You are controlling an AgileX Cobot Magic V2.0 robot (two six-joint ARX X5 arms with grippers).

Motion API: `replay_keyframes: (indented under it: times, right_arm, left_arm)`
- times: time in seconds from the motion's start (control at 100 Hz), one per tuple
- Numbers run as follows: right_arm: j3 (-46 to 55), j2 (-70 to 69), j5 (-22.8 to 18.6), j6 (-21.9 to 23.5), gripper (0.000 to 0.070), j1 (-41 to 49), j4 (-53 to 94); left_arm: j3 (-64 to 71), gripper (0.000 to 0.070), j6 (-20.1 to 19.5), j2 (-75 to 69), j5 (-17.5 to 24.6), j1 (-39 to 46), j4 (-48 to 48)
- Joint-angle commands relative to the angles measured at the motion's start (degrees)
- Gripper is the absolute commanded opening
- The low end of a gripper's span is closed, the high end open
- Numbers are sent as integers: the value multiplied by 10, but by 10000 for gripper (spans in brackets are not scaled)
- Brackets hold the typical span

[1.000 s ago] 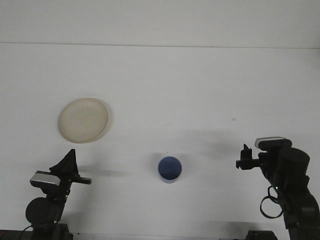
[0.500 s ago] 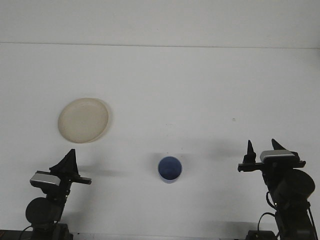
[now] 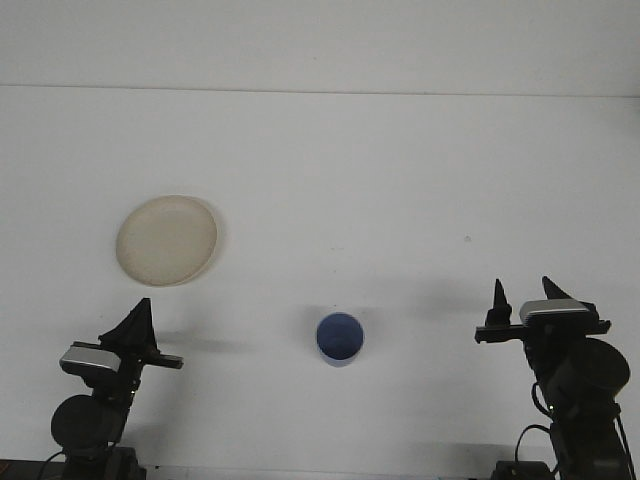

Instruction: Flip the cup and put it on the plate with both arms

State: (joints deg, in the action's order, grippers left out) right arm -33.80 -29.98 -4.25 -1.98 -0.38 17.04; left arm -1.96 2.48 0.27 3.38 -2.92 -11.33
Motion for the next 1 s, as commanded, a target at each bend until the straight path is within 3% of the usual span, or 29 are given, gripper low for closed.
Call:
replay_keyframes:
  times: [0.0, 0.52, 0.76, 0.99]
  right_arm:
    - [-3, -1, 1, 0, 492, 0, -8]
    - [-3, -1, 1, 0, 492, 0, -8]
    - [-3, -1, 1, 0, 492, 0, -8]
    - [-3, -1, 1, 0, 492, 0, -8]
  left_arm:
    - [11, 11, -3, -1, 1, -1, -7]
    - [-9, 11, 2, -1, 1, -1, 12]
    - [-132, 11, 20, 35, -8, -1, 152]
    - [-292, 11, 30, 160, -8, -1, 266]
